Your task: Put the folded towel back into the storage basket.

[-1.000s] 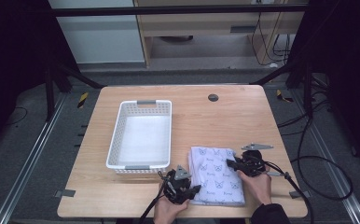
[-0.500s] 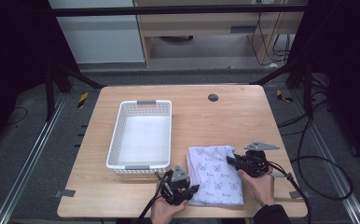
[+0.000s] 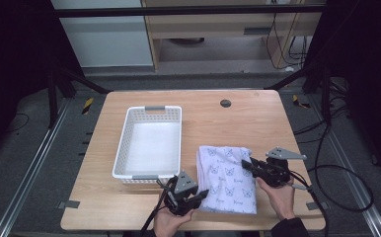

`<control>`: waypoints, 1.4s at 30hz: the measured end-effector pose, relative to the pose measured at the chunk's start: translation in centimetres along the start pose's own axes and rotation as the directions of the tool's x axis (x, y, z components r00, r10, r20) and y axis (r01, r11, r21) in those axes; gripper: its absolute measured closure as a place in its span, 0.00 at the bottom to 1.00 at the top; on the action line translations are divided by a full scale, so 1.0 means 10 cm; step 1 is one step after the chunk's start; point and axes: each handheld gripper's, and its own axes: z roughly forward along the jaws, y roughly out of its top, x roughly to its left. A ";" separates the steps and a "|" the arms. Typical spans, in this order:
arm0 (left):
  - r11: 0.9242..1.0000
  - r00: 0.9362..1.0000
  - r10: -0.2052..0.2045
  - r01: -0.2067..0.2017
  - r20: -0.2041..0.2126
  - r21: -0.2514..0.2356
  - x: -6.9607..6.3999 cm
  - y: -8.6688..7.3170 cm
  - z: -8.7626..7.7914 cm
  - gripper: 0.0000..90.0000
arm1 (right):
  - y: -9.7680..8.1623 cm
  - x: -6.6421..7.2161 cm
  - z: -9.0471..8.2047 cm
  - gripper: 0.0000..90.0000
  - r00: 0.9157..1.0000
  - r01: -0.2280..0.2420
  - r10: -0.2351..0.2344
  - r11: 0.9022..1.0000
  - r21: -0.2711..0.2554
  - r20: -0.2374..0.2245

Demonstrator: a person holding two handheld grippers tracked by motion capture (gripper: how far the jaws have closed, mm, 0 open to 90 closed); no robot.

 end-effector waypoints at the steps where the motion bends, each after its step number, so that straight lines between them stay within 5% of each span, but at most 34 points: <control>1: 1.000 1.000 0.009 -0.009 -0.006 -0.006 -0.01 0.02 -0.02 0.82 | 0.01 0.01 -0.01 0.81 1.000 0.007 -0.007 1.000 -0.003 0.006; 31: 0.994 0.998 0.035 -0.040 -0.042 -0.104 0.05 0.24 -0.29 0.82 | 0.30 0.16 -0.08 0.81 0.997 0.069 -0.067 0.993 -0.091 0.027; 42: 0.985 0.999 0.039 -0.044 -0.031 -0.169 0.10 0.44 -0.45 0.82 | 0.51 0.21 -0.11 0.81 0.997 0.072 -0.069 0.988 -0.140 0.024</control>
